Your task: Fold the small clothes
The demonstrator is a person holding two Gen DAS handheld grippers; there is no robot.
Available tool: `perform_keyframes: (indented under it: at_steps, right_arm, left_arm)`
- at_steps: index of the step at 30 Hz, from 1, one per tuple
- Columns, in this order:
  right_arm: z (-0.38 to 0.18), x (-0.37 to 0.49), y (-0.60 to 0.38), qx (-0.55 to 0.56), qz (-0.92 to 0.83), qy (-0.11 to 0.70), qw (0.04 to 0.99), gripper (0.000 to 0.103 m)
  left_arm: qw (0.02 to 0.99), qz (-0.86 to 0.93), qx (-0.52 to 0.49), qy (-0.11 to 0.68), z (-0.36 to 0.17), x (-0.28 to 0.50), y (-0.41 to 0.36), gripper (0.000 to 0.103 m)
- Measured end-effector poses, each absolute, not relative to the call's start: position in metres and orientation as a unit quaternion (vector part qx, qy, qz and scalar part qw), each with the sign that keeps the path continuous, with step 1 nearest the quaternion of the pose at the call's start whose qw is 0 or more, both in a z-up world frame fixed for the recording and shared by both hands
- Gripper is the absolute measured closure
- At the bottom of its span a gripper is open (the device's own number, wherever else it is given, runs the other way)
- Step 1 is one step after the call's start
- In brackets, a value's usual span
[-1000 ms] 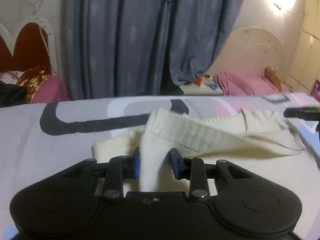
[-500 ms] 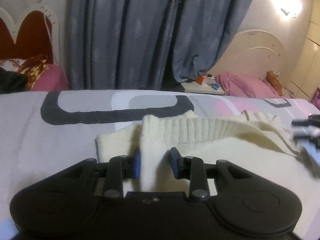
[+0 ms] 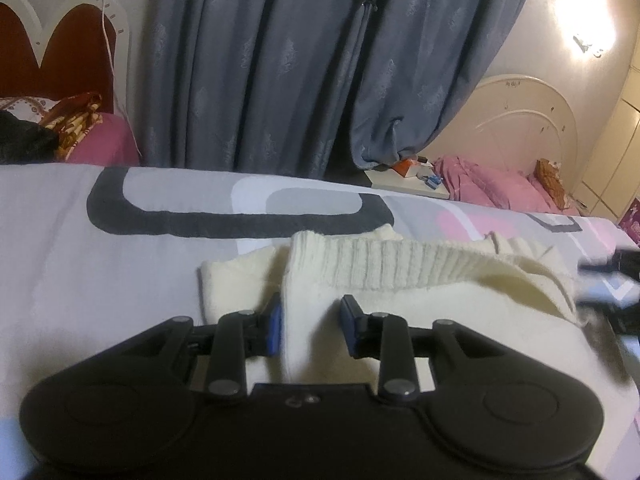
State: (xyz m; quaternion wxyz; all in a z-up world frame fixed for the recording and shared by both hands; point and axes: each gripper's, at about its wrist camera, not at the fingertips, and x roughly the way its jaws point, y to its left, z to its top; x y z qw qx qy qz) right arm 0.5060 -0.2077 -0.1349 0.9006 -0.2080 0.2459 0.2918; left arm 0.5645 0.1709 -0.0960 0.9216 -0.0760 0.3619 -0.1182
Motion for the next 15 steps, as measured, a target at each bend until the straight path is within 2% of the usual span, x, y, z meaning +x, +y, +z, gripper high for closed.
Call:
perform_keyframes:
  at_steps: [2, 3, 5, 6, 10, 15]
  right_arm:
    - [-0.135, 0.526, -0.212, -0.186, 0.195, 0.236, 0.934, 0.051]
    - [-0.130, 0.535, -0.222, -0.135, 0.183, 0.253, 0.940, 0.051]
    - [-0.122, 0.536, -0.241, -0.045, 0.216, 0.252, 0.942, 0.051]
    - [-0.120, 0.532, -0.245, -0.038, 0.234, 0.248, 0.939, 0.051]
    - [-0.127, 0.510, -0.242, -0.088, 0.326, 0.281, 0.898, 0.051]
    - [-0.151, 0.509, -0.213, -0.182, 0.302, 0.268, 0.897, 0.051]
  left_arm:
    - [0.922, -0.114, -0.080, 0.362, -0.095, 0.565, 0.170, 0.073]
    - [0.922, -0.114, -0.080, 0.361, -0.095, 0.564, 0.170, 0.074]
    - [0.922, -0.116, -0.077, 0.360, -0.094, 0.562, 0.170, 0.075]
    - [0.922, -0.117, -0.078, 0.360, -0.095, 0.559, 0.170, 0.074]
    - [0.922, -0.120, -0.083, 0.359, -0.097, 0.554, 0.174, 0.075]
    - [0.925, -0.115, -0.074, 0.354, -0.097, 0.554, 0.169, 0.076]
